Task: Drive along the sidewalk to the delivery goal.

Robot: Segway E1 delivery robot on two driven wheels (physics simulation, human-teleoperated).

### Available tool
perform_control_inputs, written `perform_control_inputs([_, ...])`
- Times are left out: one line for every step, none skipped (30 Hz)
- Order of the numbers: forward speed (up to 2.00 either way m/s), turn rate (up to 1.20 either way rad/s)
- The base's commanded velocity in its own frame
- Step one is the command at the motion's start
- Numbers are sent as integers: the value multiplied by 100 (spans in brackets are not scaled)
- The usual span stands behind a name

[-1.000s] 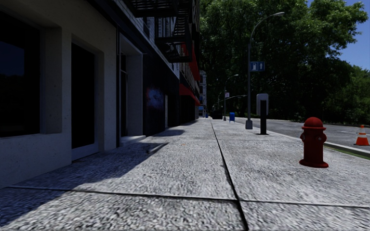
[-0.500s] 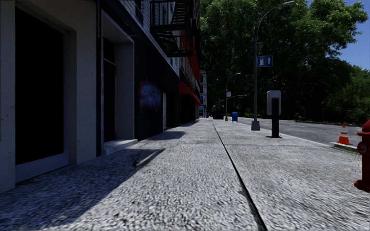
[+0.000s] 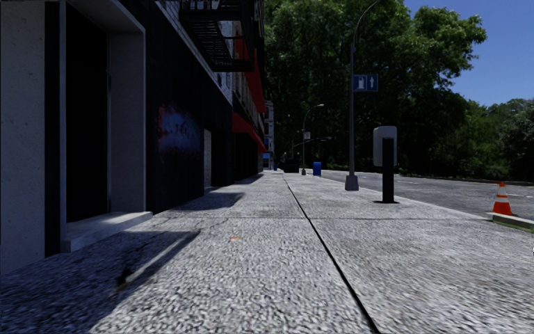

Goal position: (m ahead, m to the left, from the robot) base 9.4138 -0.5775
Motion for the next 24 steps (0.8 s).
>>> perform_control_inputs([200, -48])
perform_control_inputs([200, -20])
perform_control_inputs([200, 0])
perform_control_inputs([200, 0])
perform_control_inputs([200, 0])
perform_control_inputs([200, 0])
perform_control_inputs([200, 0])
perform_control_inputs([200, 0])
perform_control_inputs([200, 0])
perform_control_inputs([200, 0])
perform_control_inputs([200, 0])
perform_control_inputs([200, 0])
perform_control_inputs([200, 0])
perform_control_inputs([200, 0])
perform_control_inputs([200, 0])
perform_control_inputs([200, 0])
perform_control_inputs([200, 0])
perform_control_inputs([200, 0])
perform_control_inputs([200, 0])
perform_control_inputs([200, 0])
perform_control_inputs([200, 0])
perform_control_inputs([200, 0])
perform_control_inputs([200, 0])
perform_control_inputs([200, 0])
